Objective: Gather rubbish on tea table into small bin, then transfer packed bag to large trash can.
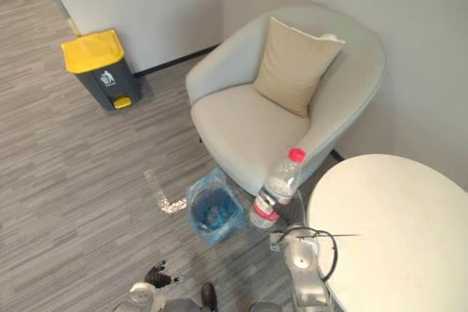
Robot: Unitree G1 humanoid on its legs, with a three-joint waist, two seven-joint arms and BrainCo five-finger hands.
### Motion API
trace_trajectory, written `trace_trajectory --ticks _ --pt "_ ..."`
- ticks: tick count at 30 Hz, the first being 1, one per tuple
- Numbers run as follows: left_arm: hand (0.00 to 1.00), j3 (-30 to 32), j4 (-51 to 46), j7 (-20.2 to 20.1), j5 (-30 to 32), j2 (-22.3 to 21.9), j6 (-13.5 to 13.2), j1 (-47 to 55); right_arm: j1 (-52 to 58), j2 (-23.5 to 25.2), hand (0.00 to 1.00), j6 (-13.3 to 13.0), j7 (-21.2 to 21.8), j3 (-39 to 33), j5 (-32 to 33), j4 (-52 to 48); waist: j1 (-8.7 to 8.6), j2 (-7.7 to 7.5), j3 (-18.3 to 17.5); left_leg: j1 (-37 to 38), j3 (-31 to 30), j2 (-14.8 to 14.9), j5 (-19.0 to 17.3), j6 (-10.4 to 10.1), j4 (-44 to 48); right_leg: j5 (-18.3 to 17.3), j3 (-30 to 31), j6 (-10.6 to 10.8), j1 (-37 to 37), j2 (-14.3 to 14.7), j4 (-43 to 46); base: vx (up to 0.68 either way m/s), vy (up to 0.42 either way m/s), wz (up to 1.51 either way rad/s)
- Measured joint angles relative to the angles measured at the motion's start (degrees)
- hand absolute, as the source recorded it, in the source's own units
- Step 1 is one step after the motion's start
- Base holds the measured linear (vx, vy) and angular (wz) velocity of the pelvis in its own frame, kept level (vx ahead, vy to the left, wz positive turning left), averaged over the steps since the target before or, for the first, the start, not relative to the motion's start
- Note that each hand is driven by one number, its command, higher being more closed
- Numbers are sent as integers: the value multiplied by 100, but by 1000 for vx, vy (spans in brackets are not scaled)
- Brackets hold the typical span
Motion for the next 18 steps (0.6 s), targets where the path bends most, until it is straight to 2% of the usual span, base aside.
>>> trace_trajectory --ticks 1,2,3,4,5,6,7,9,11,15,18 --pt "0 -49 33 0 -4 50 2 1 26 1 100 -2 25 40 -42 -10 -27 -50 5 134 -78 -49 -11 19 -93 19 75 9 -252 -104 688 18 41 17" --pt "0 -50 40 -2 -10 79 4 -2 32 6 100 -2 36 58 -82 -16 -69 -78 29 233 -201 -72 3 130 -104 14 162 -17 -468 -120 1145 69 19 41" --pt "0 -32 82 2 -17 98 16 -5 70 12 100 -1 61 73 -159 -15 -130 -73 65 246 -350 -86 -14 155 -77 -214 428 -13 -695 -30 1433 113 -23 59" --pt "0 -9 120 5 -51 104 16 -15 83 -6 100 0 83 67 -164 -7 -155 -75 73 242 -500 -54 -21 168 -61 -422 774 50 -814 160 1328 123 -63 92" --pt "0 38 150 8 -76 103 21 -14 86 -19 100 7 97 60 -163 -3 -196 -69 76 242 -688 -7 -23 168 -50 -536 1198 149 -925 384 817 82 -68 76" --pt "0 55 154 7 -84 101 21 -15 85 -22 100 7 100 60 -162 -3 -201 -70 76 243 -742 -3 -24 168 -48 -537 1276 151 -947 413 693 65 -70 82" --pt "0 151 185 5 -121 97 20 -14 92 -21 100 8 116 64 -159 -2 -193 -79 76 243 -890 13 -43 135 -19 -472 1496 218 -988 469 225 73 -76 65" --pt "0 263 194 6 -181 99 7 -13 151 13 100 9 128 86 -150 -4 -156 -156 55 156 -1095 -26 -220 25 212 -6 1702 153 -878 414 -617 81 -115 72" --pt "0 527 178 14 -289 127 8 -15 242 44 100 8 169 149 -150 -4 -9 -375 -8 127 -1235 -129 -571 -88 582 360 1677 163 -737 204 -991 158 -178 42" --pt "0 651 221 18 -390 -34 22 42 186 -66 100 24 175 1 -147 -57 -24 -37 -129 -62 -1430 213 -722 -258 719 417 1263 26 -615 435 -1312 255 -187 31" --pt "0 688 240 22 -400 -63 36 51 193 -102 100 42 173 -114 -149 -57 -35 9 -121 142 -1522 426 -746 -351 546 439 1041 -8 -356 592 -1488 210 -108 26"
